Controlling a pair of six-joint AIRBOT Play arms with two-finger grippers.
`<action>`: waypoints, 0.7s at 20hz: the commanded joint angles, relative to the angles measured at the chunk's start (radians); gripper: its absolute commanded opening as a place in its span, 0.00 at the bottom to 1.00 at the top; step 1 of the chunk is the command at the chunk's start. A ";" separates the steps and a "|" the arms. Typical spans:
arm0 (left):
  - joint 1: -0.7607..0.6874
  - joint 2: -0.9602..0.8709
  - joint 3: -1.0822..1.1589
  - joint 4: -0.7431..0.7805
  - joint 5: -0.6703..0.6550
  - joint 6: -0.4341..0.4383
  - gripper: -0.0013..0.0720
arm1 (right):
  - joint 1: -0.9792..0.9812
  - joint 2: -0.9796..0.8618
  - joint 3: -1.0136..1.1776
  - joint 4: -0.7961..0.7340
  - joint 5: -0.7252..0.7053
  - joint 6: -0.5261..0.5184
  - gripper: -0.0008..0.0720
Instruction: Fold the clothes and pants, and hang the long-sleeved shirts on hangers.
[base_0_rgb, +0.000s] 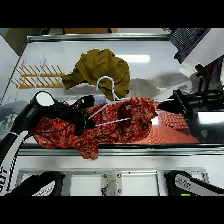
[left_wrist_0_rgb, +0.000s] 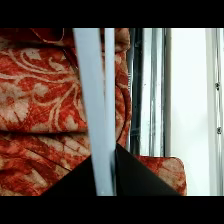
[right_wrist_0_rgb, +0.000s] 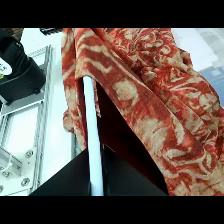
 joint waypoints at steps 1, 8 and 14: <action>0.002 0.002 0.001 0.043 0.008 -0.020 0.26 | 0.001 0.000 0.000 -0.002 -0.001 0.003 0.03; 0.094 0.002 0.002 0.077 0.072 -0.401 0.64 | 0.000 0.000 0.000 -0.002 -0.001 0.003 0.02; 0.233 0.076 0.002 0.078 0.108 -0.513 0.64 | -0.010 0.000 0.000 0.137 -0.003 0.003 0.02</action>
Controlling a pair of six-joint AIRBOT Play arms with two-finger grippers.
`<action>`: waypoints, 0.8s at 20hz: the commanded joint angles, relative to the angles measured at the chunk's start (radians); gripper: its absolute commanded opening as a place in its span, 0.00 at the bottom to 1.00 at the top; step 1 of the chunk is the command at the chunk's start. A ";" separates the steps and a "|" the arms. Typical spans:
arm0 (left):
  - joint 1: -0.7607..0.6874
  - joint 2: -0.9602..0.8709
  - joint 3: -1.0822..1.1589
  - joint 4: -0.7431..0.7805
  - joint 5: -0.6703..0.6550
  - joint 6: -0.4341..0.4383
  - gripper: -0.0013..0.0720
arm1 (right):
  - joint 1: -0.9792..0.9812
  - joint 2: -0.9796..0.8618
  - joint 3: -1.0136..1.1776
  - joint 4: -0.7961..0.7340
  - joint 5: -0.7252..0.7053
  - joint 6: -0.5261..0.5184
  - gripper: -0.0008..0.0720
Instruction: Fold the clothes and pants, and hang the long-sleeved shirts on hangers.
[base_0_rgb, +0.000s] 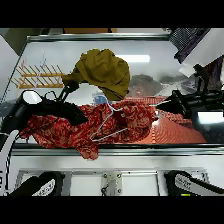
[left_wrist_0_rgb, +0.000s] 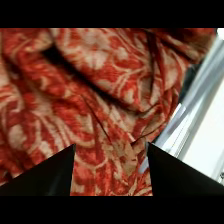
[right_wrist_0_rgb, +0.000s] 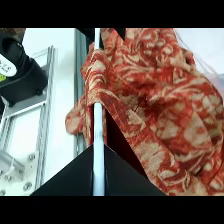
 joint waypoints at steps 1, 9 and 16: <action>0.079 0.073 0.000 0.004 0.049 -0.073 0.64 | -0.011 0.002 0.002 0.169 -0.005 0.000 0.02; 0.177 0.264 0.000 0.061 0.150 -0.384 0.60 | -0.050 0.137 0.002 0.298 -0.204 0.005 0.02; -0.025 0.252 -0.047 0.258 0.193 -0.854 0.99 | -0.060 0.228 0.002 0.294 -0.248 0.045 0.02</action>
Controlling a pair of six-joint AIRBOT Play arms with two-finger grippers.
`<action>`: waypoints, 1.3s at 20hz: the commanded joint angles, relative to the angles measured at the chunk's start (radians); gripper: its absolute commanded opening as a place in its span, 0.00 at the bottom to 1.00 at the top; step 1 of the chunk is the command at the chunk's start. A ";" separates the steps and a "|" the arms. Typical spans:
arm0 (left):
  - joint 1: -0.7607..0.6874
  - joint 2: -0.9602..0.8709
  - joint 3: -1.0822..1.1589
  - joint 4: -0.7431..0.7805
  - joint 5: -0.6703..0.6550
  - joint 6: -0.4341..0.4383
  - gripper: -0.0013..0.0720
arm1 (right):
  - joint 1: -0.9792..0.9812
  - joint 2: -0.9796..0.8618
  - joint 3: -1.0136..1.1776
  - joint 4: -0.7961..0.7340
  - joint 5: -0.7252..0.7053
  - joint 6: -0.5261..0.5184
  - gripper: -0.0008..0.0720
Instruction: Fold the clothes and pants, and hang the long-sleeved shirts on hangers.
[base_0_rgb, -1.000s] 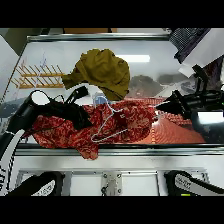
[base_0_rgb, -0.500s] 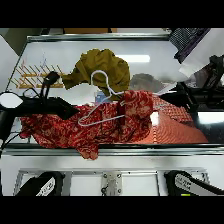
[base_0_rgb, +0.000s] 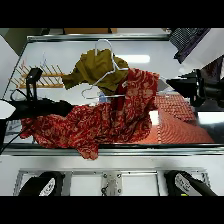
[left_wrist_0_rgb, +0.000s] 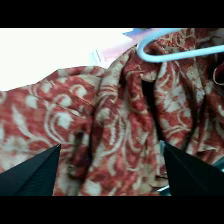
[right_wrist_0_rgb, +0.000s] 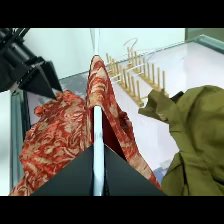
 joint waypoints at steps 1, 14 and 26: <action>-0.137 -0.034 -0.048 0.050 0.073 -0.294 0.99 | -0.002 0.026 0.001 0.004 -0.025 0.014 0.02; -0.601 -0.371 0.060 0.058 0.500 -0.675 0.94 | -0.002 0.032 0.001 0.007 -0.025 0.014 0.02; -0.602 -0.460 0.080 0.060 0.566 -0.710 0.93 | -0.002 0.032 0.001 0.007 -0.024 0.014 0.02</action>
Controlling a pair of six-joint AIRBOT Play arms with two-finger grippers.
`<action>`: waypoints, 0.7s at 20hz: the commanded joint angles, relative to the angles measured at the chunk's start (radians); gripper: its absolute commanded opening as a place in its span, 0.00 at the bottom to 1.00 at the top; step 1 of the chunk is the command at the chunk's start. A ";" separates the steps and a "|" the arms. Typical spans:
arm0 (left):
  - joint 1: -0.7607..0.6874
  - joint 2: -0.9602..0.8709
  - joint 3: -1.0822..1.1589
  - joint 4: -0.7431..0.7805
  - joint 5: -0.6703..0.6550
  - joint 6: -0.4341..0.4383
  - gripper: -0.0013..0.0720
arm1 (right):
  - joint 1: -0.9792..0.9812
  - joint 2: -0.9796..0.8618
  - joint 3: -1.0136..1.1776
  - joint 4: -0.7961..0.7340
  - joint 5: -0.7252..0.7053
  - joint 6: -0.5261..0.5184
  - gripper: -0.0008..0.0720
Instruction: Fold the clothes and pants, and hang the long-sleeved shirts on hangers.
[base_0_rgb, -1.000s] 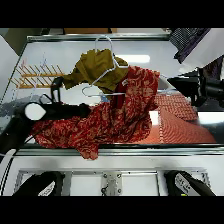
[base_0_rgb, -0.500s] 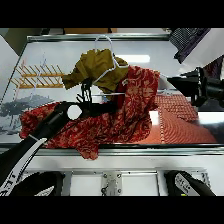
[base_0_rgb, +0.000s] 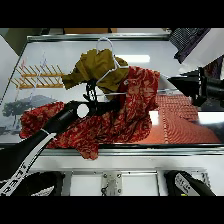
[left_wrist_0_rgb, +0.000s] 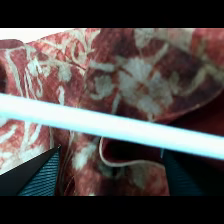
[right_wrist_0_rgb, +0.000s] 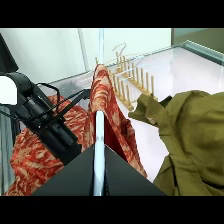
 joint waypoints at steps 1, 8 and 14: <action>-0.001 -0.013 0.000 0.000 0.015 -0.010 0.93 | 0.000 0.001 0.001 0.001 0.005 0.001 0.02; -0.003 -0.035 0.000 0.001 -0.003 -0.018 0.16 | 0.000 0.006 0.001 0.001 0.006 0.001 0.02; 0.067 0.064 0.000 0.003 -0.061 0.011 0.03 | 0.000 0.006 0.001 0.002 -0.047 0.048 0.02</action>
